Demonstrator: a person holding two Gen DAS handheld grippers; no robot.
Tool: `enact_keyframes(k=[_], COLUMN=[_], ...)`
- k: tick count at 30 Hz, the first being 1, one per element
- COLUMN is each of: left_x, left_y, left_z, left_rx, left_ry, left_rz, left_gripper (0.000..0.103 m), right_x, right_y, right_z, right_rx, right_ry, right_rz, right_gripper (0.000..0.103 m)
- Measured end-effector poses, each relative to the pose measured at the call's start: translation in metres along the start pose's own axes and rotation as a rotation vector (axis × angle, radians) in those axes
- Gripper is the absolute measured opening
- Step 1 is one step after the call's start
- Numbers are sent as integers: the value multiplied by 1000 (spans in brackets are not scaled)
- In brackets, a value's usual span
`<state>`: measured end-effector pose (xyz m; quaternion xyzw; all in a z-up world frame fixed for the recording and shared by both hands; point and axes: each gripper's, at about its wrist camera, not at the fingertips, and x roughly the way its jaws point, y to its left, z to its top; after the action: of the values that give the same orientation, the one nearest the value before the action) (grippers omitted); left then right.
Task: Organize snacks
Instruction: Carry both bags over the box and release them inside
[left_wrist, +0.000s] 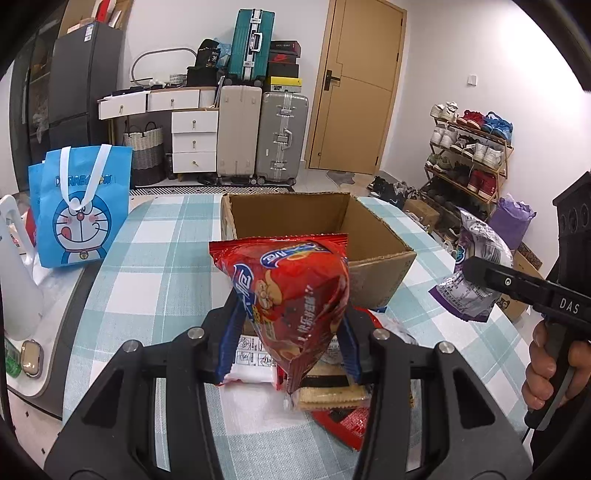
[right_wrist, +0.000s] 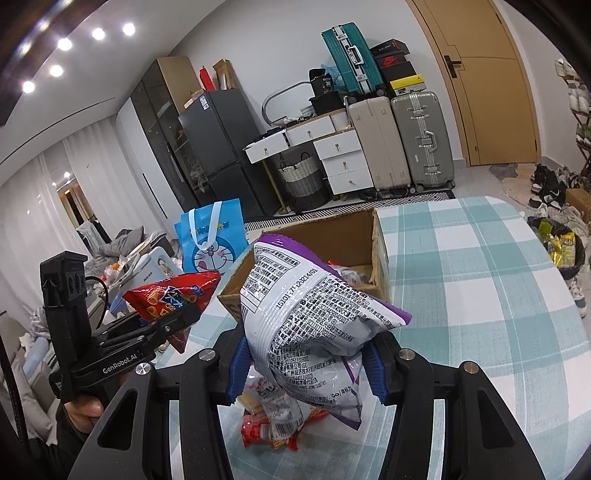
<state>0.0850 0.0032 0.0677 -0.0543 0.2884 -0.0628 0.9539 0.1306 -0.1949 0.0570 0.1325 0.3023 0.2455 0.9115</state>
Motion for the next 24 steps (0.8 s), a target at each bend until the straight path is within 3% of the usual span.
enact_keyframes(k=[17, 24], left_x=[17, 31], left_y=[-18, -18], left_z=[39, 53], left_rx=[16, 13], left_ry=[19, 31], left_rz=[6, 15], left_gripper=[43, 43], right_x=[-7, 9], right_y=[-8, -13], right_z=[64, 66], right_rx=[-24, 4], right_ry=[-19, 11], right_rz=[12, 13], right_gripper=[53, 52])
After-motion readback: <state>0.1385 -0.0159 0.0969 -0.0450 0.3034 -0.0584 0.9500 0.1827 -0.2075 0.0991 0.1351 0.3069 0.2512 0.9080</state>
